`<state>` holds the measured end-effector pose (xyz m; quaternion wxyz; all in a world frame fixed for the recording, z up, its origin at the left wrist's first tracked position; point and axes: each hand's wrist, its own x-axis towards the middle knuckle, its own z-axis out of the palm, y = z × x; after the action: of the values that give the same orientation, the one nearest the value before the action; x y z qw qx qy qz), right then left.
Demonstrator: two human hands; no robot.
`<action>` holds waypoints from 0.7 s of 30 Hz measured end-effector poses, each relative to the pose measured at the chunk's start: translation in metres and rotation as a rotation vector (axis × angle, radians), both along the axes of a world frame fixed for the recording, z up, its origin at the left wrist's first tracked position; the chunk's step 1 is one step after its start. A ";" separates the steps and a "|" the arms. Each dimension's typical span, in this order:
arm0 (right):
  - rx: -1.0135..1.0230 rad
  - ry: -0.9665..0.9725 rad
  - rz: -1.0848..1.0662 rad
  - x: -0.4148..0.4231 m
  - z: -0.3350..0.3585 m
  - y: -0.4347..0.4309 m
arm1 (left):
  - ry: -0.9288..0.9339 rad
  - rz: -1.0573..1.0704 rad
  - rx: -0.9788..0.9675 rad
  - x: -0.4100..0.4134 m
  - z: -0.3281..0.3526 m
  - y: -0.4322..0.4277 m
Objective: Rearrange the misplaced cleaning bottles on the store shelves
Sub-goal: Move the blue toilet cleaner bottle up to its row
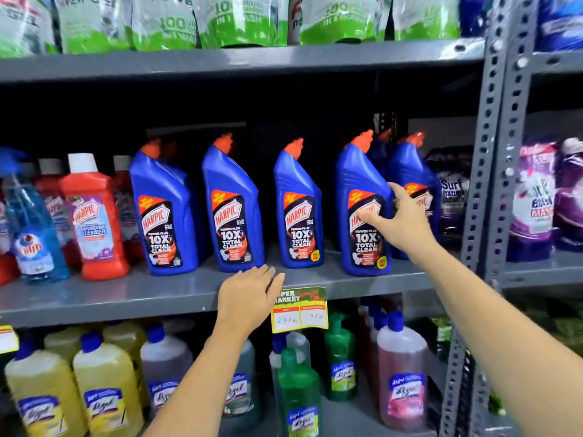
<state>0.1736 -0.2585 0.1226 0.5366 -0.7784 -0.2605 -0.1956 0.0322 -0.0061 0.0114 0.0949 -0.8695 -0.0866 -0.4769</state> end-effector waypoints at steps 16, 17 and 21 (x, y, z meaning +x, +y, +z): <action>-0.145 0.014 -0.227 -0.013 -0.063 0.045 | -0.061 -0.024 0.030 0.002 -0.002 0.000; -0.142 0.021 -0.221 -0.011 -0.063 0.045 | -0.058 -0.024 0.030 0.002 -0.001 0.000; -0.166 -0.003 -0.301 -0.013 -0.063 0.048 | -0.054 -0.019 0.031 0.001 -0.001 -0.001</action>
<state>0.1609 -0.2103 0.0600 0.4349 -0.8499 -0.1570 -0.2527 0.0330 -0.0071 0.0106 0.1013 -0.8556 -0.0737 -0.5022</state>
